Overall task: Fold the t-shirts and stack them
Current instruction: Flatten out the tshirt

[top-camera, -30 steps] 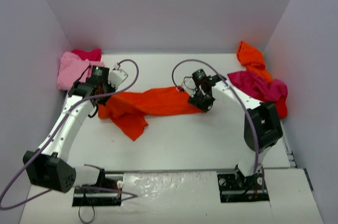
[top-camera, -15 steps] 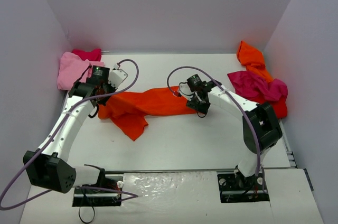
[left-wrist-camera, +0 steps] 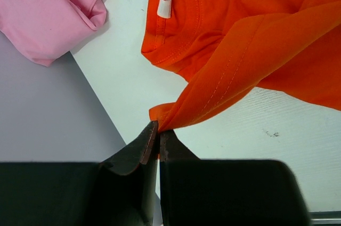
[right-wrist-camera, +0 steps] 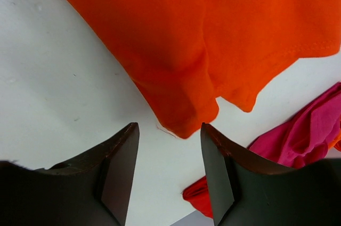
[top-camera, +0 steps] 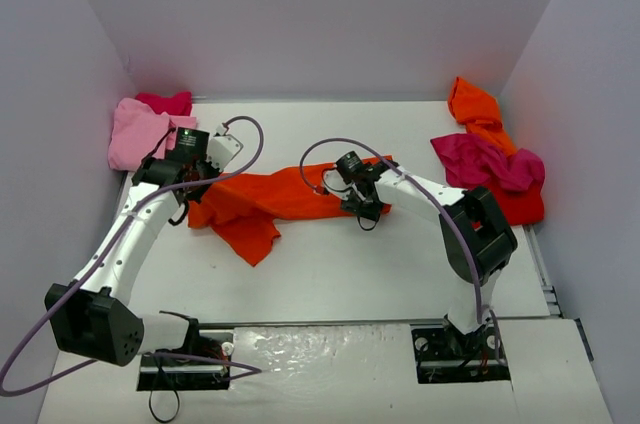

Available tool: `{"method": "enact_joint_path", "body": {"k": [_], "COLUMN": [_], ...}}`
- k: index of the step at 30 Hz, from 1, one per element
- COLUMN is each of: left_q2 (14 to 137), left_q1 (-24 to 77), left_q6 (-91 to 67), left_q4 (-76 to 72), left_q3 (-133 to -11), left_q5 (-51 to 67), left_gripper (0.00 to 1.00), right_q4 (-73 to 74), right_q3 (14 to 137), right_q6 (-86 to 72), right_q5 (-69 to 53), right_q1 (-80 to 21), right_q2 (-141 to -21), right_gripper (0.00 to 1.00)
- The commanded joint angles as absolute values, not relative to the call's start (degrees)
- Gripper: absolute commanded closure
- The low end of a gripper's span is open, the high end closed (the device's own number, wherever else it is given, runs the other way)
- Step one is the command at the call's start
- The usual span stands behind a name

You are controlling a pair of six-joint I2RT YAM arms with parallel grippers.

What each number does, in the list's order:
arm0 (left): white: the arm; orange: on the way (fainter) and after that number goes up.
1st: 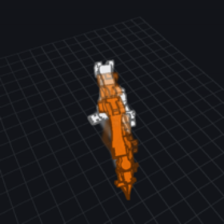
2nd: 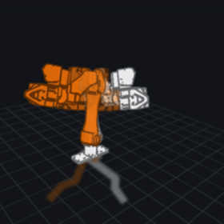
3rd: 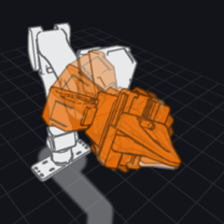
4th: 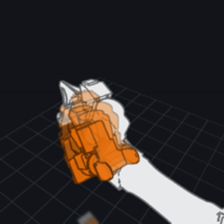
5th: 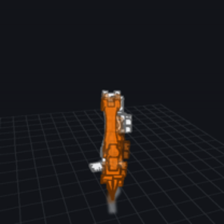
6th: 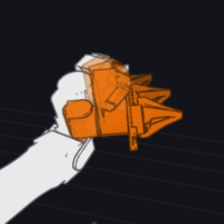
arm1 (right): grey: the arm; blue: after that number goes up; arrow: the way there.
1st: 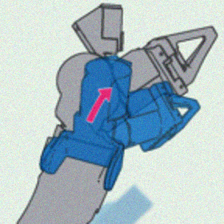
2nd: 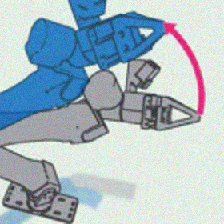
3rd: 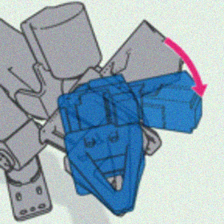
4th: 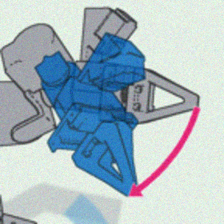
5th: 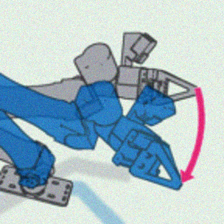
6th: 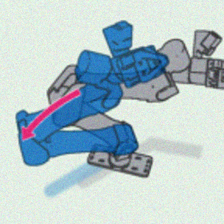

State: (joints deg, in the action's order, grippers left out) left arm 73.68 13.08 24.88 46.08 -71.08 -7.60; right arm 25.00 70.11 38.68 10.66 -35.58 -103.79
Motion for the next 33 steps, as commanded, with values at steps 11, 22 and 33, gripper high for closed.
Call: {"method": "enact_joint_path", "body": {"k": [11, 22, 33], "left_q2": [70.8, 70.9, 71.2], "left_q1": [13.4, 13.4, 13.5], "left_q6": [24.3, 24.4, 24.5], "left_q4": [43.4, 43.1, 43.2], "left_q3": [-70.6, -69.9, -70.0], "left_q5": [-9.4, -9.6, -10.0], "left_gripper": [1.00, 1.00, 1.00], "right_q4": [22.9, 20.3, 17.3], "right_q3": [69.8, 68.2, 66.8], "right_q6": [38.8, 39.5, 39.2], "right_q5": [14.4, 18.2, 20.1], "right_q1": [-37.7, -37.5, -37.4], "right_q2": [-107.1, -107.8, -108.1], "right_gripper": [0.56, 0.59, 0.70]}}
